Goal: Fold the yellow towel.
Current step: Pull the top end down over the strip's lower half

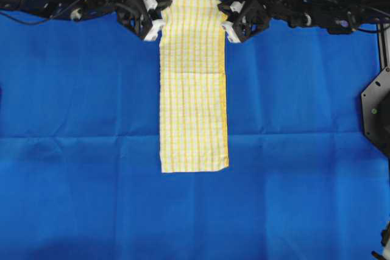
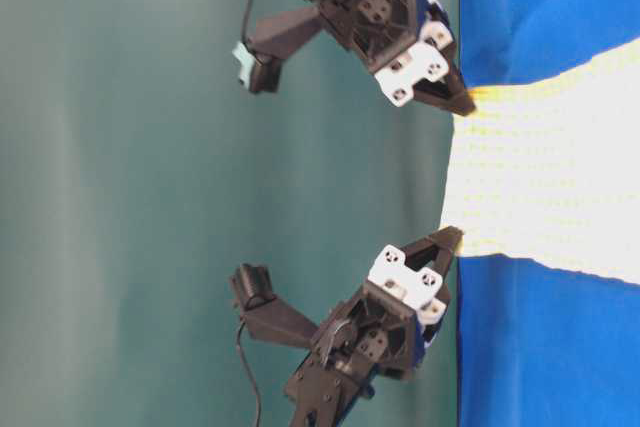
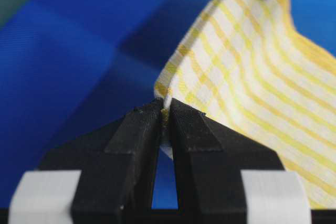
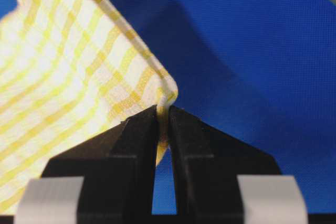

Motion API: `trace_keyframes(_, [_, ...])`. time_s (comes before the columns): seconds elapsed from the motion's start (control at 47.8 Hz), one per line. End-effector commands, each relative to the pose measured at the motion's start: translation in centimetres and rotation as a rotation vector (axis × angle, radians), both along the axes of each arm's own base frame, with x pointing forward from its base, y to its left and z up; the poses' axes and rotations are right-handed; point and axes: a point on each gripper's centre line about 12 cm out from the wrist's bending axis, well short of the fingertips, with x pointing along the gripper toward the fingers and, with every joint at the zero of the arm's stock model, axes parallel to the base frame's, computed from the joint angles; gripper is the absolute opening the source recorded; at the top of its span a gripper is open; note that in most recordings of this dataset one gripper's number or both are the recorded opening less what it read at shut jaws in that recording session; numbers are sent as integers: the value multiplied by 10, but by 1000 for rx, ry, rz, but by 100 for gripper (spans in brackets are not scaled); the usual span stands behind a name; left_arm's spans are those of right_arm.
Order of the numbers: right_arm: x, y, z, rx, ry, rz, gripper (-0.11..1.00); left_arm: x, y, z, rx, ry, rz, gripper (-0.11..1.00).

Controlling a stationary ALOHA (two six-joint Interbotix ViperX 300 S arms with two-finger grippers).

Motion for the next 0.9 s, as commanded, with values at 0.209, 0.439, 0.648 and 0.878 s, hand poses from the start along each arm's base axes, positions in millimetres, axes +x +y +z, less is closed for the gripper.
trace_keyframes(0.209, [-7,45,26,-2,-67,72,6,-5,-49,43,26,-88,-99,4])
trace_keyframes(0.439, [-11,91,29,14,-87,166,6,-14,-99,38,-33,-85,-183,4])
trace_keyframes(0.648, [-10,127,26,36,-96,240,6,-13,-154,32,-83,-89,-303,4])
trace_keyframes(0.878, [-7,165,23,61,-92,335,6,-11,-206,30,-115,-84,-431,4])
